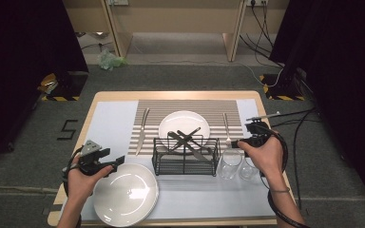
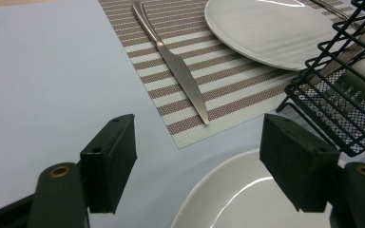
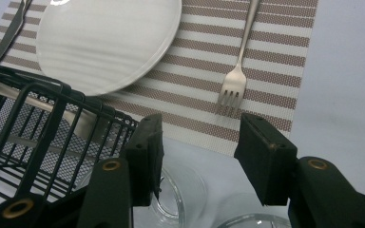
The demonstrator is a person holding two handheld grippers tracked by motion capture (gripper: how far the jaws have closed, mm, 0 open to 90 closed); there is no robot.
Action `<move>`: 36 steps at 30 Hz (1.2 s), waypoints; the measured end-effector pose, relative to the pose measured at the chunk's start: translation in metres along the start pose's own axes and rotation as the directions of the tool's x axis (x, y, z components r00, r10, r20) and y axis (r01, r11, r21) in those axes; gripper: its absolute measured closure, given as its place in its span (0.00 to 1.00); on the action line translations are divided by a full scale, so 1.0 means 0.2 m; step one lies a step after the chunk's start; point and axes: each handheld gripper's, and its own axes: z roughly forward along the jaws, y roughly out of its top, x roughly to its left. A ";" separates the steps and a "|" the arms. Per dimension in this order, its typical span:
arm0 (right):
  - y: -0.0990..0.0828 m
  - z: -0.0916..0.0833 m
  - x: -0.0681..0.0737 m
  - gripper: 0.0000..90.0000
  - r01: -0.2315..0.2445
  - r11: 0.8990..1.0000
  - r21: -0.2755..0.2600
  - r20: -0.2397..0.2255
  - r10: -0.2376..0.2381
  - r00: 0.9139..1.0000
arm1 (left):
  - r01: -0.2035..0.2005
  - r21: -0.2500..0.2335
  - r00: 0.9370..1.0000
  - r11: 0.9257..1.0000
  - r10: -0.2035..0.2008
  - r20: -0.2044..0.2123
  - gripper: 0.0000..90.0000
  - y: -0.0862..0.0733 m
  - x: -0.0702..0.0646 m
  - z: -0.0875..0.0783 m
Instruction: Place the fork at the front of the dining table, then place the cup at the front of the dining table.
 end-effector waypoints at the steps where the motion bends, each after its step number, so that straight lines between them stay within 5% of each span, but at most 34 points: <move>1: -0.01 -0.01 0.00 0.57 -0.003 1.000 -0.005 0.004 0.003 1.000 | 0.000 0.001 1.000 1.000 0.000 0.001 0.31 0.00 0.00 0.00; 36: -0.07 -0.09 0.05 0.59 0.060 0.998 -0.004 -0.016 -0.060 0.998 | -0.007 -0.004 1.000 1.000 0.007 0.003 0.31 0.00 -0.01 -0.01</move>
